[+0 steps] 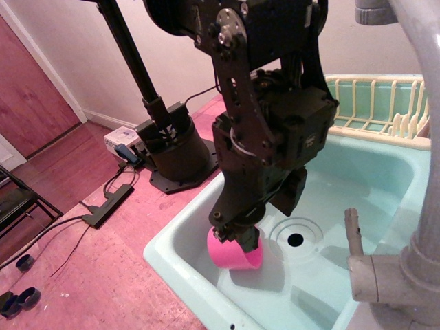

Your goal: Flip cup upright

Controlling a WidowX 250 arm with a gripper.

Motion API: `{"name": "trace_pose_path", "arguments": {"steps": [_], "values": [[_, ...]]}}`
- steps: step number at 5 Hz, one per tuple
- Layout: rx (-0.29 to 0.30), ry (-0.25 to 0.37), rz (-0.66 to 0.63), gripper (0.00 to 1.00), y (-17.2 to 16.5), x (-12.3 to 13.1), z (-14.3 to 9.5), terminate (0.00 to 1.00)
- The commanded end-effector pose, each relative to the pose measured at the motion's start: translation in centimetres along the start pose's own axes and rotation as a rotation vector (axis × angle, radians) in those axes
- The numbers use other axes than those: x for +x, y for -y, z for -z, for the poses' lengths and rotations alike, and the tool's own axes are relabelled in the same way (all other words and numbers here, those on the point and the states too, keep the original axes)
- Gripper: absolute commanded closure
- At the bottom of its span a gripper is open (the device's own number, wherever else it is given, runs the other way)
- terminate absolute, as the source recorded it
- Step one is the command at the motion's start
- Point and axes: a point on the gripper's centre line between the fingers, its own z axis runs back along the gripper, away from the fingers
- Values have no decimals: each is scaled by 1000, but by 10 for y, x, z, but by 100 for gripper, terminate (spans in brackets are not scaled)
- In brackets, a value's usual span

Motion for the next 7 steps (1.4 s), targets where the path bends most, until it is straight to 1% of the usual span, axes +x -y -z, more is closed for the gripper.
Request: {"name": "trace_pose_path", "arguments": {"steps": [1,2,6,7], "values": [[0,0,0,0,0,0,0,0],[2,28,-72,0,-10,11,0,0],[2,28,-72,0,-10,11,0,0],[12,33,-66,0,-10,19,8,0]]}}
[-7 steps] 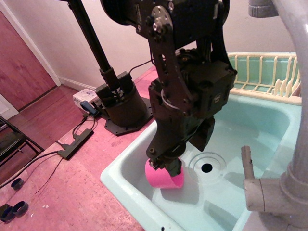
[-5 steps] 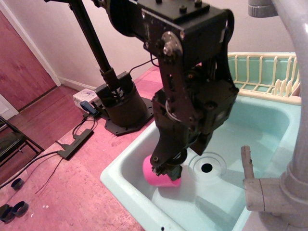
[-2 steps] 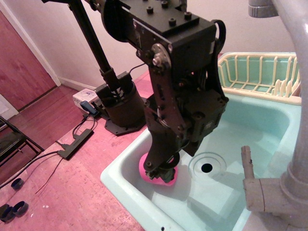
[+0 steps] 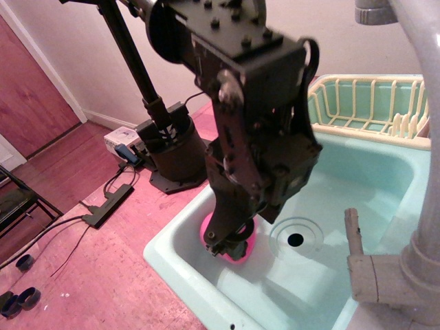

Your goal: Flip cup upright

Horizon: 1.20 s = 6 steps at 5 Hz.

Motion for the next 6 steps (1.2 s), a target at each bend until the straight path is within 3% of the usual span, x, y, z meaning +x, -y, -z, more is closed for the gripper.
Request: {"name": "trace_pose_path", "arguments": {"steps": [1,4,5,6], "values": [[57,-83,8,0,-5,21,-11,0],[108,-100,-21,0,-16,48,2,0],[86,-158,-72,0,-9,38,6,0],[66,-217,-148,100,2,9,9,0]]}}
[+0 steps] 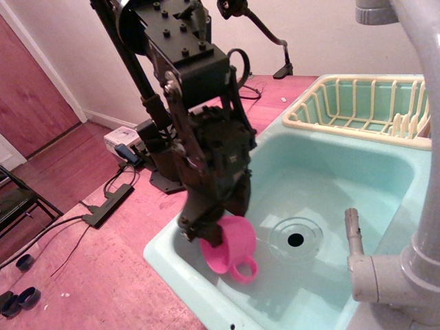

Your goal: Flip cup upright

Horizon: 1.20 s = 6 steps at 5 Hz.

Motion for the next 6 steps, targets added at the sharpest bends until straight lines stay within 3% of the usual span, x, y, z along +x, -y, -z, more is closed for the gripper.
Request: {"name": "trace_pose_path", "arguments": {"steps": [1,2,3,4,5,6], "values": [[42,-120,-129,100,-4,-34,-6,0],[99,-190,-175,100,-11,-53,-9,0],[120,-233,-183,0,-10,-70,-20,0],[131,-280,-208,0,-4,-73,-33,0],[93,-273,-167,0,9,-70,-57,0],[33,-228,-130,0,18,-59,-82,0]]}}
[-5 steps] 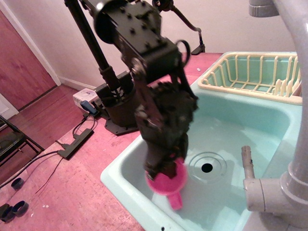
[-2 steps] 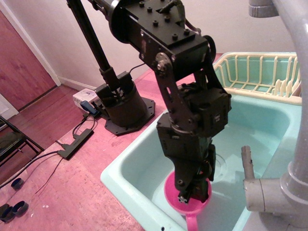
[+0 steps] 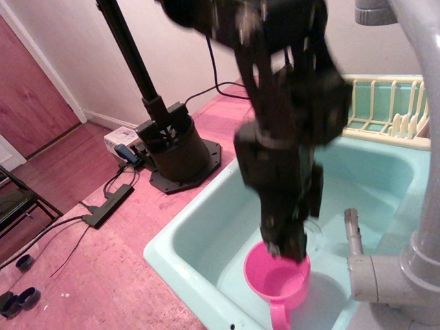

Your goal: Flip cup upright

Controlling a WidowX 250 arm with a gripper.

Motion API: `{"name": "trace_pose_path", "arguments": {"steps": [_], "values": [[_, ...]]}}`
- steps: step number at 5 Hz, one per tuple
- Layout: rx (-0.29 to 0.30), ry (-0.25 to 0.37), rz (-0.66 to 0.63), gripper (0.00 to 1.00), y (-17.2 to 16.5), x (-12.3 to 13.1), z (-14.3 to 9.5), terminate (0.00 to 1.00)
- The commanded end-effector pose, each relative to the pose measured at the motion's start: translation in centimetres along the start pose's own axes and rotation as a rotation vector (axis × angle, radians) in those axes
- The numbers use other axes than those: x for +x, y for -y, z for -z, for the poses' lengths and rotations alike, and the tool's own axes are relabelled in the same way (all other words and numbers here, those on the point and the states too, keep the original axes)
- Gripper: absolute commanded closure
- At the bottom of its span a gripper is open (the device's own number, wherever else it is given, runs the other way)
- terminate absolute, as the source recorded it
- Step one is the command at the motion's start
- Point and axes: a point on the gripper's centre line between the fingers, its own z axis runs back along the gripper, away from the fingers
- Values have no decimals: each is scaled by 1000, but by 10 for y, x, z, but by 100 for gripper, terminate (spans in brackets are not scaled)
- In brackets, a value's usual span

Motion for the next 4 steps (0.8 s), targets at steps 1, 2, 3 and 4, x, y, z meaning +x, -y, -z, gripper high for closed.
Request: {"name": "trace_pose_path", "arguments": {"steps": [1,2,3,4], "values": [[-16,-62,57,0,0,15,-64,0],[-16,-62,57,0,0,15,-64,0],[-16,-62,57,0,0,15,-64,0],[-16,-62,57,0,0,15,-64,100]]}}
